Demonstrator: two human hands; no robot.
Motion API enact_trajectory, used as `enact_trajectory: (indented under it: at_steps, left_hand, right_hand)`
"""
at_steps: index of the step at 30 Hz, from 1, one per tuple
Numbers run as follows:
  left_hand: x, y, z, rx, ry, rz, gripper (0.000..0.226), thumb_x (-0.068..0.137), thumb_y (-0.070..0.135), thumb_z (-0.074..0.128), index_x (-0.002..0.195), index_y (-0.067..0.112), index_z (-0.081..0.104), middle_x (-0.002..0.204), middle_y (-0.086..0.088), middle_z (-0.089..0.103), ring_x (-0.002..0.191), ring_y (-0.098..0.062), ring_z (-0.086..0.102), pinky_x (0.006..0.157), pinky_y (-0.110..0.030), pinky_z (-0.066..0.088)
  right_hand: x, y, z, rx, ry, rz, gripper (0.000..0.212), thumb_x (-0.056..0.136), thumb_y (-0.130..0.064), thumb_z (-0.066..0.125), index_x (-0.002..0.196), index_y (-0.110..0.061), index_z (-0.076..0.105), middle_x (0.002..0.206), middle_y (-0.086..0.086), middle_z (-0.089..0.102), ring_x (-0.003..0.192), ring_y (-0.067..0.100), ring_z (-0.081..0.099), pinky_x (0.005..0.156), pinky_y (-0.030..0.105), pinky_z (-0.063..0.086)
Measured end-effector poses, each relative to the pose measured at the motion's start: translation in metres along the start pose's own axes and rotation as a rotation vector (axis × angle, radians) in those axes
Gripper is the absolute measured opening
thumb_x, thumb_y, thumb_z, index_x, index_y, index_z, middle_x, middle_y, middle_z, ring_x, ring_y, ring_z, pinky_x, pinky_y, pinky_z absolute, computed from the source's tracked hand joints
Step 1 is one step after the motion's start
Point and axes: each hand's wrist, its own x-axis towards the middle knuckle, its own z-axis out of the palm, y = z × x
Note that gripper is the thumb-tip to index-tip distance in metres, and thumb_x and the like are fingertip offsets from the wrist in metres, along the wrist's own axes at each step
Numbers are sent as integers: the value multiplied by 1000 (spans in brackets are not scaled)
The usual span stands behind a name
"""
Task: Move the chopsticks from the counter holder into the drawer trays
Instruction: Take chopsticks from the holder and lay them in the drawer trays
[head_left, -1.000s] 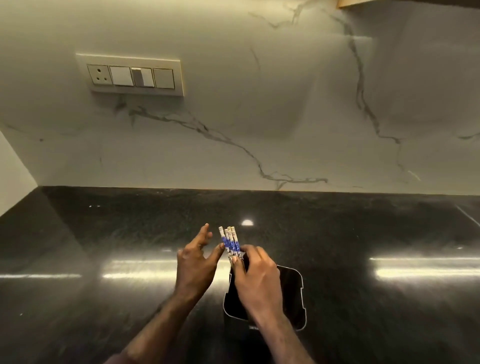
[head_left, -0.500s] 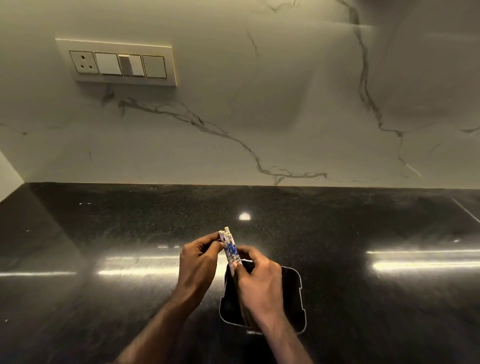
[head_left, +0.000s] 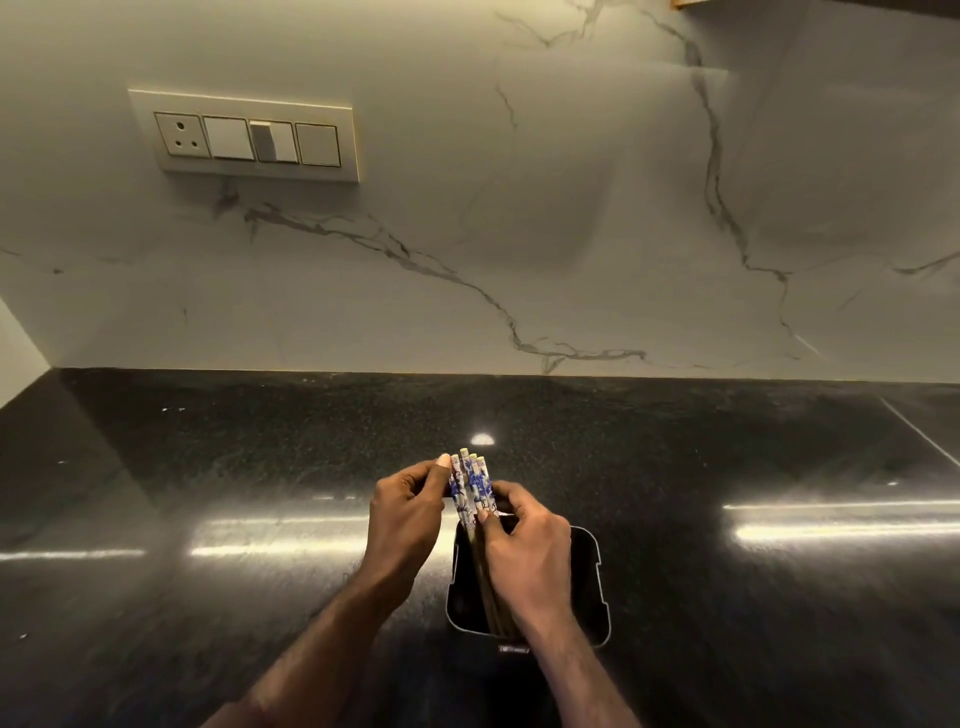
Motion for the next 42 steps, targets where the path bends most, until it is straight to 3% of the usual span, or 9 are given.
enact_trajectory:
  at_steps: [4, 7, 10, 14, 17, 20, 32, 38, 42]
  left_hand:
    - [0, -1, -1, -3, 9, -41, 33, 95, 42, 51, 89, 20, 75, 90, -6, 76, 92, -27, 69, 87, -46, 54]
    - [-3, 1, 1, 69, 40, -3, 41, 92, 40, 57, 129, 22, 58, 128, 0, 63, 115, -12, 58, 95, -27, 47]
    - [-7, 10, 2, 208, 53, 143, 51, 89, 41, 60, 135, 21, 52, 139, 1, 54, 128, -8, 46, 104, -32, 42]
    - [-15, 31, 9, 254, -44, 300, 38, 83, 35, 67, 119, 23, 66, 130, 2, 61, 129, -9, 48, 104, -35, 44]
    - [-21, 54, 11, -49, -215, 246, 25, 79, 18, 72, 101, 30, 73, 104, 4, 75, 105, -11, 67, 84, -25, 56]
    - [-29, 79, 10, -270, -312, 202, 25, 74, 12, 71, 99, 15, 73, 98, -7, 76, 97, -20, 71, 79, -24, 57]
    - [-80, 187, 38, -476, -293, 332, 30, 72, 13, 69, 101, 5, 69, 94, -11, 75, 82, -26, 73, 69, -32, 59]
    - [-124, 181, 85, -511, -319, 252, 26, 74, 12, 70, 100, 6, 69, 90, -8, 75, 82, -24, 73, 69, -34, 60]
    - [-176, 168, 131, -524, -363, 199, 31, 70, 15, 71, 99, 7, 69, 88, -7, 76, 82, -23, 73, 70, -33, 61]
  right_hand:
    - [0, 0, -4, 36, 25, 12, 26, 87, -21, 70, 113, -26, 71, 92, -16, 73, 79, -5, 66, 71, 6, 48]
    - [1, -2, -10, 97, 57, 8, 26, 87, -19, 71, 112, -25, 71, 89, -17, 73, 78, -6, 67, 70, 9, 52]
    - [2, -6, -18, 159, 56, -20, 27, 87, -17, 71, 112, -26, 70, 93, -17, 73, 84, -6, 67, 75, 14, 56]
    - [2, -20, -32, 267, 8, -78, 30, 87, -11, 71, 110, -30, 69, 92, -20, 71, 91, -7, 67, 77, 12, 54]
    - [1, -34, -46, 346, -3, -111, 35, 86, -2, 68, 108, -29, 68, 92, -19, 71, 91, -3, 69, 78, 14, 55]
    - [-4, -46, -64, 432, -27, -121, 31, 85, -7, 71, 102, -33, 68, 91, -12, 75, 90, 1, 71, 79, 19, 57]
    - [-78, -13, -128, 453, -254, 107, 15, 88, -31, 71, 102, -29, 73, 96, 3, 77, 90, 19, 74, 81, 43, 61]
    - [-123, 13, -202, 615, -300, 173, 33, 79, -37, 73, 109, -21, 74, 103, 8, 76, 98, 24, 73, 82, 30, 60]
    - [-170, 42, -259, 603, -228, 239, 20, 92, -14, 64, 110, -9, 72, 95, 10, 77, 92, 24, 74, 77, 25, 60]
